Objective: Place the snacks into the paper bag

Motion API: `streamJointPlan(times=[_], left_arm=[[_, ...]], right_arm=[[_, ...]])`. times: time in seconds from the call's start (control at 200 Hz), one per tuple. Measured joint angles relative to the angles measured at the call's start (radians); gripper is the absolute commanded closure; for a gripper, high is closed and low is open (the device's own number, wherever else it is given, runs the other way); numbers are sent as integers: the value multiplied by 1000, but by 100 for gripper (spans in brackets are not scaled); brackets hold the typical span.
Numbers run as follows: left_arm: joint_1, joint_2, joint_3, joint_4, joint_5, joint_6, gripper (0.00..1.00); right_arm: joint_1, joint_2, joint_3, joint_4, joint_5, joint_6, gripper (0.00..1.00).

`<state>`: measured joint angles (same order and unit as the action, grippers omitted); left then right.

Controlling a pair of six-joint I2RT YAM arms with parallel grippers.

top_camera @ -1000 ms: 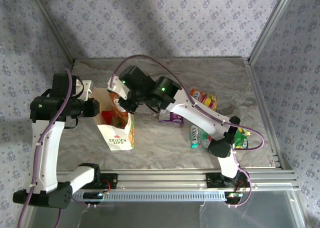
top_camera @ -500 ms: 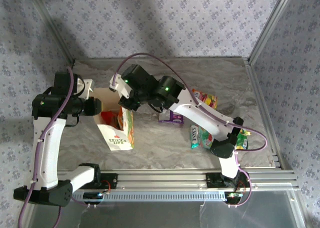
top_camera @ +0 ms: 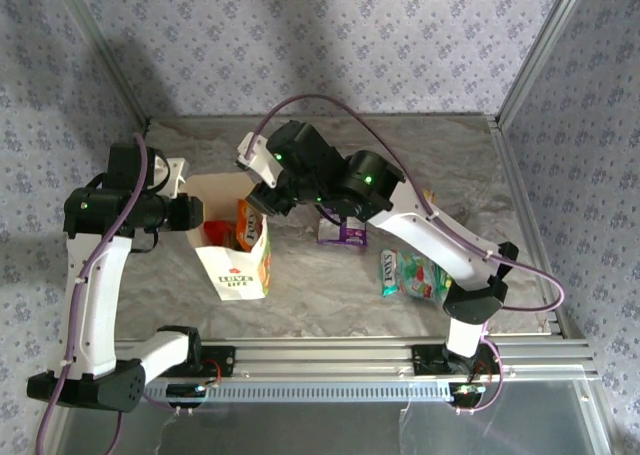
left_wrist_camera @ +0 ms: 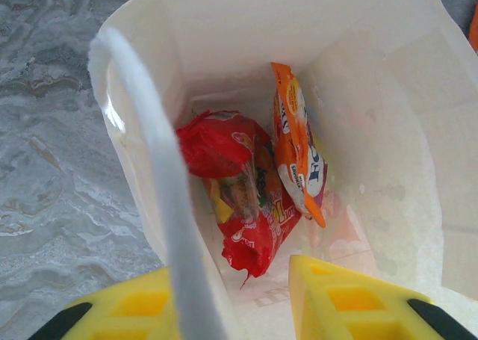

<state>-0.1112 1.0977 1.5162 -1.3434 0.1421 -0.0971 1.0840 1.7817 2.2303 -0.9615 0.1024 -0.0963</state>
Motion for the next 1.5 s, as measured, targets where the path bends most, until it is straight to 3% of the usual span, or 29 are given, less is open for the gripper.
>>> streamJointPlan(times=[0.46, 0.79, 0.979, 1.129, 1.194, 1.354, 1.499], left_arm=[[0, -2, 35, -22, -50, -2, 65], [0, -2, 35, -23, -85, -2, 64], [0, -1, 55, -21, -91, -10, 64], [0, 10, 76, -14, -91, -10, 66], [0, 17, 79, -13, -91, -12, 68], [0, 40, 93, -9, -95, -24, 84], [0, 51, 129, -3, -106, -26, 92]], right_arm=[[-105, -45, -72, -18, -48, 148, 43], [-185, -60, -161, -3, -245, 286, 43], [-196, -60, -169, 1, -321, 330, 53], [-198, -60, -171, 8, -373, 362, 80], [-201, -60, -171, 18, -392, 373, 84], [-214, -59, -171, 40, -423, 385, 94], [-223, -58, -171, 55, -432, 396, 100]])
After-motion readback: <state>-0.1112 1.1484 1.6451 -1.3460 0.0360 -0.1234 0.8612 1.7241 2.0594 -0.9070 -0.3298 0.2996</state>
